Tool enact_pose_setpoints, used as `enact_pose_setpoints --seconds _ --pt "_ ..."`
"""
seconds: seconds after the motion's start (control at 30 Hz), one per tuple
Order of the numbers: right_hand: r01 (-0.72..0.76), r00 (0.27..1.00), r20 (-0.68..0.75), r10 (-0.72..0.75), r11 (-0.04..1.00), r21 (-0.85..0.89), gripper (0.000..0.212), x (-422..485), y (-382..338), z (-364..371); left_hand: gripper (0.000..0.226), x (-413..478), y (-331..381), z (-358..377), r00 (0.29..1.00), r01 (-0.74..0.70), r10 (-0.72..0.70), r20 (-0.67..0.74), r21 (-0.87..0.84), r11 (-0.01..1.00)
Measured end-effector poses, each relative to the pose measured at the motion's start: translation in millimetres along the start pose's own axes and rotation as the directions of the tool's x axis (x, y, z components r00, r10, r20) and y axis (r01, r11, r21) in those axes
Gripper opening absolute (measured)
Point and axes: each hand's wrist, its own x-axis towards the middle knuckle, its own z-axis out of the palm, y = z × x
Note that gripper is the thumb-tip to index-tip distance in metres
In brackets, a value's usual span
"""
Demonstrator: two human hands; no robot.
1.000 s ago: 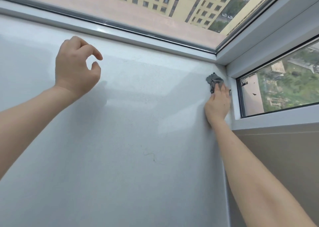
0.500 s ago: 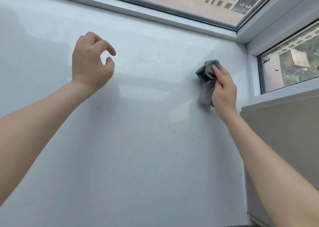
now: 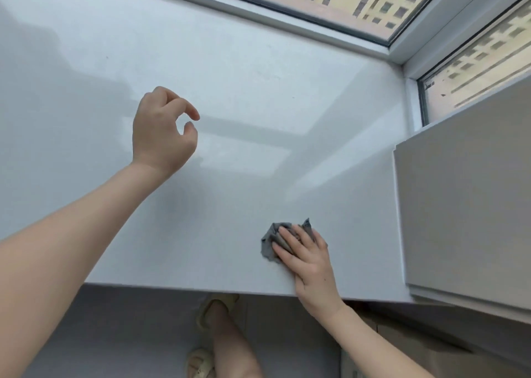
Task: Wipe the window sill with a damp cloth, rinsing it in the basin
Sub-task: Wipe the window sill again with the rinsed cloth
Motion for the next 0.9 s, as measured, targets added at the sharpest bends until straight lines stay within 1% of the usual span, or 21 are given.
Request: enact_pose_setpoints --seconds 0.07,0.1,0.13,0.2,0.23,0.27,0.3,0.37,0.43,0.47,0.5,0.57,0.6,0.63,0.67,0.73,0.77,0.8,0.83,0.87,0.9 --pt "-0.027 0.999 0.035 0.024 0.996 0.084 0.054 -28 -32 4 0.020 -22 6 -14 1.000 -0.006 0.006 -0.010 -0.007 1.000" --pt "-0.084 0.996 0.048 0.077 0.980 0.178 0.056 -39 -49 3 0.020 -33 8 -21 1.000 -0.012 0.012 -0.009 -0.010 1.000" --pt "-0.178 0.984 0.065 0.166 0.932 0.315 0.055 -47 -65 -3 0.020 -43 9 -28 1.000 -0.015 0.014 -0.009 -0.013 1.000" --pt "-0.330 0.937 0.090 0.336 0.778 0.534 0.050 -45 -83 -27 0.021 -61 10 -40 1.000 -0.008 0.008 -0.016 -0.015 1.000" --pt "-0.359 0.913 0.048 0.406 0.740 0.568 0.048 -38 -82 -42 0.021 -68 10 -44 1.000 -0.003 0.003 -0.020 -0.015 1.000" --pt "-0.378 0.884 -0.011 0.467 0.728 0.572 0.046 -30 -73 -57 0.021 -75 10 -48 1.000 -0.001 0.000 -0.025 -0.013 1.000" --pt "-0.407 0.853 -0.068 0.517 0.742 0.533 0.043 -20 -56 -70 0.021 -82 10 -52 0.999 0.000 0.000 -0.032 -0.011 1.000" --pt "-0.515 0.812 -0.115 0.572 0.795 0.319 0.037 -2 -11 -89 0.021 -93 8 -58 0.999 0.009 -0.009 -0.048 -0.010 1.000" --pt "-0.649 0.756 -0.082 0.650 0.760 0.044 0.042 5 31 -89 0.021 -102 6 -63 0.998 0.024 -0.024 -0.058 -0.010 1.000" --pt "-0.672 0.741 -0.070 0.668 0.738 -0.060 0.048 6 42 -80 0.021 -106 4 -64 0.998 0.028 -0.029 -0.060 -0.010 1.000" --pt "-0.670 0.742 -0.096 0.663 0.730 -0.132 0.052 7 48 -68 0.021 -111 3 -64 0.998 0.028 -0.028 -0.060 -0.009 1.000" --pt "-0.655 0.755 -0.209 0.621 0.730 -0.198 0.059 10 44 -44 0.021 -119 0 -64 0.998 0.024 -0.023 -0.061 0.002 1.000" --pt "-0.644 0.762 -0.245 0.599 0.739 -0.197 0.057 13 38 -33 0.021 -121 -2 -64 0.998 0.022 -0.022 -0.064 0.008 1.000" --pt "-0.617 0.781 -0.255 0.570 0.768 -0.173 0.052 16 28 -25 0.021 -122 -3 -64 0.998 0.023 -0.022 -0.062 0.011 1.000" --pt "-0.556 0.821 -0.252 0.512 0.818 -0.147 0.048 16 13 -15 0.021 -123 -4 -63 0.998 0.029 -0.028 -0.056 0.012 1.000" --pt "-0.340 0.929 -0.192 0.317 0.935 -0.101 0.049 6 -33 15 0.021 -123 -4 -61 0.997 0.049 -0.048 -0.058 0.011 0.999" --pt "-0.205 0.972 -0.129 0.195 0.976 -0.075 0.052 0 -62 33 0.022 -122 -2 -59 0.997 0.053 -0.053 -0.059 0.010 0.999" --pt "-0.074 0.996 -0.051 0.072 0.997 -0.033 0.056 -5 -91 47 0.022 -122 0 -58 0.997 0.055 -0.054 -0.055 0.007 0.998" --pt "0.044 0.999 0.030 -0.045 0.998 0.034 0.058 -5 -115 55 0.022 -120 2 -56 0.997 0.050 -0.050 -0.051 0.004 0.999" --pt "0.112 0.989 0.084 -0.123 0.986 0.120 0.060 -1 -130 55 0.021 -117 5 -56 0.998 0.040 -0.040 -0.052 0.003 0.999" --pt "0.116 0.987 0.084 -0.137 0.970 0.214 0.060 10 -132 45 0.021 -112 6 -55 0.998 0.032 -0.032 -0.062 0.000 0.999"
